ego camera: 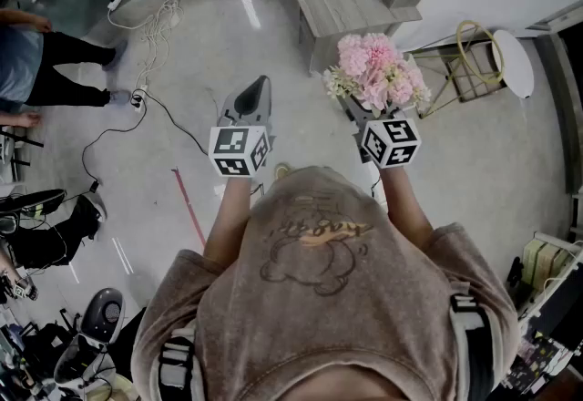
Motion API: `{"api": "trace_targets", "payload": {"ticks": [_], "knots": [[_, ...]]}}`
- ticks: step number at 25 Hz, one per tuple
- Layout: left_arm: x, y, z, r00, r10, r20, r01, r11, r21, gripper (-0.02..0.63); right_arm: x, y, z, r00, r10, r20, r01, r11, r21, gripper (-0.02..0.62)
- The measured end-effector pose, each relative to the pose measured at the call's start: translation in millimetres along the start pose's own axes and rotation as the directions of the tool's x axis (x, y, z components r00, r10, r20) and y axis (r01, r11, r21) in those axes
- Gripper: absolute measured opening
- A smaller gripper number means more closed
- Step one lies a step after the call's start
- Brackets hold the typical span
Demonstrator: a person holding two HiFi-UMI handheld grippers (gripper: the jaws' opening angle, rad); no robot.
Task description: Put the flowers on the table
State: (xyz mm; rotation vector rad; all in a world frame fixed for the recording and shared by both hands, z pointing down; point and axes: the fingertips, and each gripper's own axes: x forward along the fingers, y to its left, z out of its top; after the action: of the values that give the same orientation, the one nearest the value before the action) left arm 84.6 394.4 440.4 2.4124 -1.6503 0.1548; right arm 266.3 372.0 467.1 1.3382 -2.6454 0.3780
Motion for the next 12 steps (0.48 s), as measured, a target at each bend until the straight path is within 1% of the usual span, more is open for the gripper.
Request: {"api": "trace_targets", "payload": {"ticks": [7,12], "knots": [[-3.8,11.4,0.9,1.000,-0.001,0.006,0.001,1.000,0.003,0.017,7.9,9.4,-2.0,1.000,0.004,-0.006,-0.005,1.000,-0.018,0.333],[-3.5,27.1,-0.6,1.000,-0.004,0.004,0.004,1.000,0.015,0.017,17.9,16.6,-6.6,1.000,0.006,-0.012,-0.006,1.000,-0.008,0.333]]}}
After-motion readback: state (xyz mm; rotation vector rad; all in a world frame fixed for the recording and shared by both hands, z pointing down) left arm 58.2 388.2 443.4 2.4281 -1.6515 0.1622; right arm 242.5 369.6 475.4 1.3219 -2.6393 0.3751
